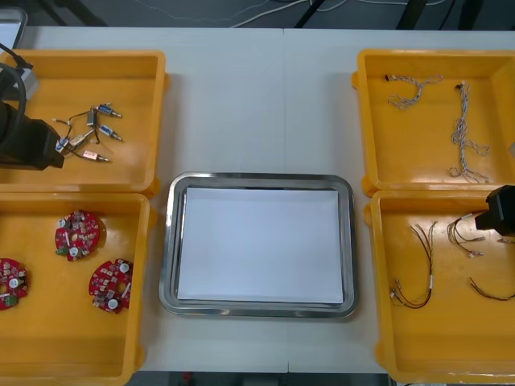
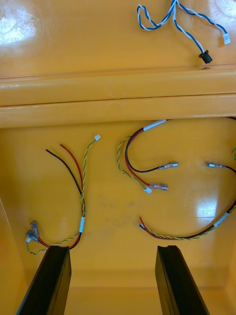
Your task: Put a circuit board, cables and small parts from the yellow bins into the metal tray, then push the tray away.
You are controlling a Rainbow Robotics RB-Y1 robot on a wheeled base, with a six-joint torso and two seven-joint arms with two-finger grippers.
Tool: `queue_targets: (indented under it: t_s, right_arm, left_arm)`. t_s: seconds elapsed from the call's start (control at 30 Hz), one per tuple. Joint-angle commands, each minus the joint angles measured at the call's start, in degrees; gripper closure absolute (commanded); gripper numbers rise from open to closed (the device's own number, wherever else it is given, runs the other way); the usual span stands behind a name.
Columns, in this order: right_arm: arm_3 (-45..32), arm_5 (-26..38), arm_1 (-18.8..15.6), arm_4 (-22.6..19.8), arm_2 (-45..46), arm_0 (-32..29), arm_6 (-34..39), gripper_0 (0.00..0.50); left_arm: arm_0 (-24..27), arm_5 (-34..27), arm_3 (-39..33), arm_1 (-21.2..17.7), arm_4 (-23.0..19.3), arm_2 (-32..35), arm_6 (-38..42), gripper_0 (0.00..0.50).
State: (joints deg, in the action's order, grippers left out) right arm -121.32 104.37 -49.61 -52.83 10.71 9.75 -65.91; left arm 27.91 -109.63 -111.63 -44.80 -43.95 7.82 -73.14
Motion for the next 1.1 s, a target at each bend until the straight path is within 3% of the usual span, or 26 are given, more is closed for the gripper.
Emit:
queue_targets:
  t_s: [0.03, 1.1]
  right_arm:
    - [-0.23, -0.49, 0.57, 0.45, 1.77, -0.78, -1.33, 0.0]
    - [-0.23, -0.49, 0.57, 0.45, 1.77, -0.78, -1.33, 0.0]
  left_arm:
    - [-0.67, -0.37, -1.84, -2.4, -0.35, 1.68, -3.06, 0.03]
    - [-0.67, -0.37, -1.84, -2.4, -0.35, 1.68, -3.06, 0.03]
